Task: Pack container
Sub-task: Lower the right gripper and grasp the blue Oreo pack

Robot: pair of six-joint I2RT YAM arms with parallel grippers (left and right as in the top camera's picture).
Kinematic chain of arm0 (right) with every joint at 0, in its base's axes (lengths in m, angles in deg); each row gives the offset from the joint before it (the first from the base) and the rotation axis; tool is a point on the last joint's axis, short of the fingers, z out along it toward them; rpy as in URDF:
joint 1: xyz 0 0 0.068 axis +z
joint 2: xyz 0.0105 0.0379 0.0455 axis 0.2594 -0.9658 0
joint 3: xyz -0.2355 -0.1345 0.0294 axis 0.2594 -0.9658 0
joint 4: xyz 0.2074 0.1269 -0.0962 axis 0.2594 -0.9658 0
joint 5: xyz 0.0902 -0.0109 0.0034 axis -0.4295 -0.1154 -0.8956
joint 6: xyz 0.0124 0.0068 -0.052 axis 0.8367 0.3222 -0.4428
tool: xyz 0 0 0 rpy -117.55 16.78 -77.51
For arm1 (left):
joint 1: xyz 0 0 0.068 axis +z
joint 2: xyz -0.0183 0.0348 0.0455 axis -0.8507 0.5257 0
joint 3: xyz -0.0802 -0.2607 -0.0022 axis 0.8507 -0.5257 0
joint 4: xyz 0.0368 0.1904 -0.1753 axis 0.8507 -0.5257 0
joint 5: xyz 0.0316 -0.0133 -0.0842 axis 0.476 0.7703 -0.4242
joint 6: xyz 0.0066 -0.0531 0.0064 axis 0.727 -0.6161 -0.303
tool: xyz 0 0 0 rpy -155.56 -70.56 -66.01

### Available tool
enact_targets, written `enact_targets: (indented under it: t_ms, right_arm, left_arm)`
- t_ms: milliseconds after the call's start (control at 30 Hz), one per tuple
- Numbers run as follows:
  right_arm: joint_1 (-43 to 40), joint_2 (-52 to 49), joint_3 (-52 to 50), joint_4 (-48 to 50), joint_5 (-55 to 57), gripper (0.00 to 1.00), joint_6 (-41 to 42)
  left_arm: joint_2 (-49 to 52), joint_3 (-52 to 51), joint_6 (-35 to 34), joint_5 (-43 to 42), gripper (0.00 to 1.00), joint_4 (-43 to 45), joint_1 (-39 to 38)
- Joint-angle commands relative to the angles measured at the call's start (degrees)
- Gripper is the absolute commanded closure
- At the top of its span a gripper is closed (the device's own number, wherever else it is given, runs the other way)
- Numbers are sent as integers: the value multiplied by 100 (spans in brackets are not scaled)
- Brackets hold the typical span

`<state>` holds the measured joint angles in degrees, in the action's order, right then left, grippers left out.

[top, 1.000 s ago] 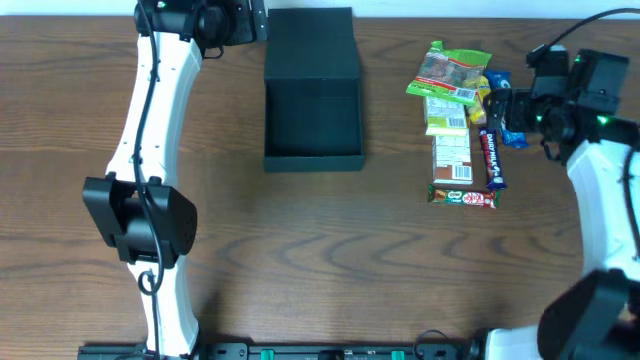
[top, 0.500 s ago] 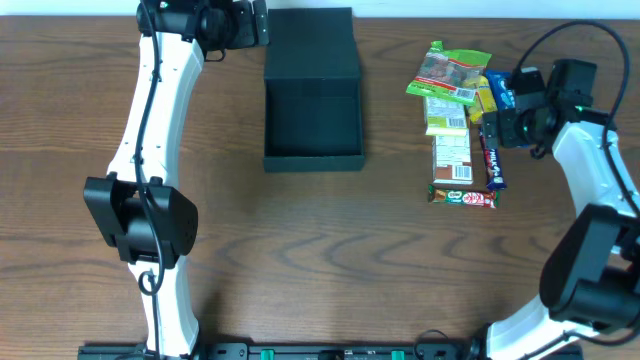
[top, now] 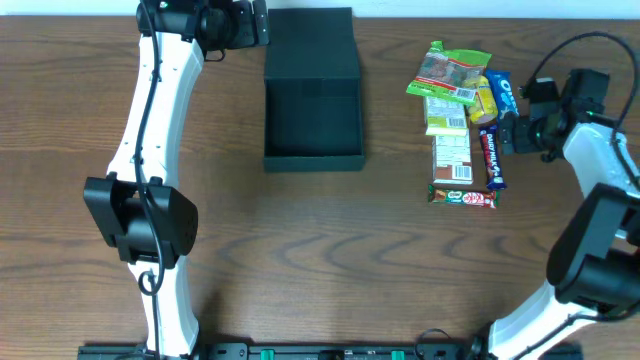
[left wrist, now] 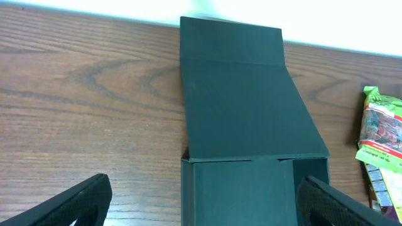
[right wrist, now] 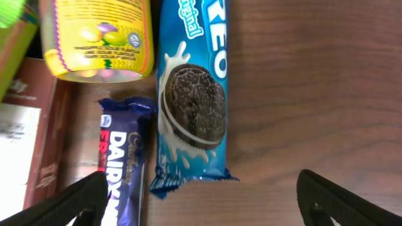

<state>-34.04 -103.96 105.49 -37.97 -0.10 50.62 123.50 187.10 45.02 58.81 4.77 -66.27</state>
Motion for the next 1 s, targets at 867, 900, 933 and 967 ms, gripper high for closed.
enact_targets:
  t_ms: [867, 900, 933, 967]
  right_arm:
    - [-9, -872, 107, 1152, 13, 13, -33]
    - [-9, -887, 107, 1154, 13, 13, -33]
    - [-7, -909, 107, 1161, 11, 14, -28]
    - [-4, -920, 107, 1174, 13, 14, -11]
  left_arm:
    - [138, 33, 101, -2, 5, -39, 2]
    - [138, 33, 101, -2, 5, -37, 2]
    - [138, 33, 101, -2, 5, -37, 2]
    - [138, 33, 103, -2, 4, -37, 2]
